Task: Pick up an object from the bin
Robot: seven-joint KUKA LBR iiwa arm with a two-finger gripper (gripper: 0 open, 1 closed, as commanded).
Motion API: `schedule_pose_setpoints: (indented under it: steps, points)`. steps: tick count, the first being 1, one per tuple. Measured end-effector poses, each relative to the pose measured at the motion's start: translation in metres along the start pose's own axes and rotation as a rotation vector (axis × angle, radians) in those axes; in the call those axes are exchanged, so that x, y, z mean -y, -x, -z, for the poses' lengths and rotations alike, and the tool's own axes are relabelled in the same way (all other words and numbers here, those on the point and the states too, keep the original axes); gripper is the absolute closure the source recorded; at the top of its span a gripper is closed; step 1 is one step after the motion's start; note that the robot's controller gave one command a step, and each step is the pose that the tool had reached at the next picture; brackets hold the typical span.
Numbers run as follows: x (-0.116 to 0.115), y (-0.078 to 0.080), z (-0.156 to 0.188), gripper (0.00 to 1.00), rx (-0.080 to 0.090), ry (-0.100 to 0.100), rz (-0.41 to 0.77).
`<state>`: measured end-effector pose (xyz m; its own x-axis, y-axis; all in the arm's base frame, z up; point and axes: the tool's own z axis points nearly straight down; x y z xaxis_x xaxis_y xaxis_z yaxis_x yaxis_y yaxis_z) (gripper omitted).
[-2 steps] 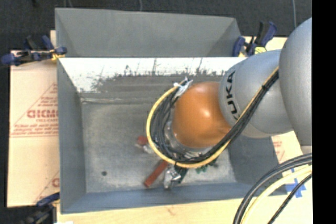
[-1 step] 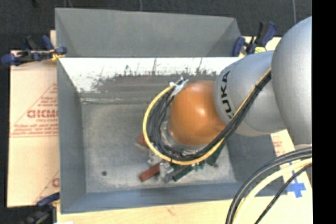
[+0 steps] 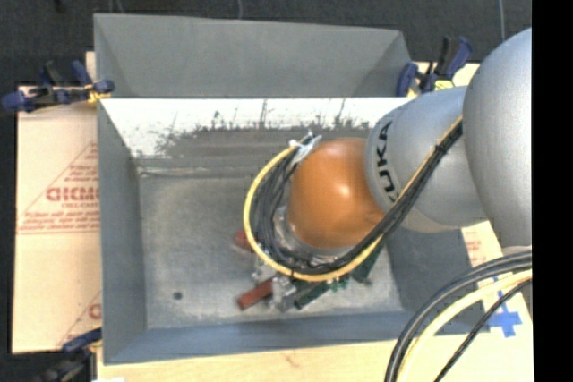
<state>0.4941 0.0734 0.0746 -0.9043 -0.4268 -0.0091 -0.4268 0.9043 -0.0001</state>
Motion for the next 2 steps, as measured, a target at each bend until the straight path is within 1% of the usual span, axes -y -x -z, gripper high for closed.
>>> schedule_pose_setpoints:
  steps: [1, 2]
  points:
    - [-0.0001, -0.0003, 0.0023, 1.0, -0.001, 0.0, -0.001]
    - [-0.0004, -0.0021, 0.0106, 1.0, -0.009, 0.002, -0.002]
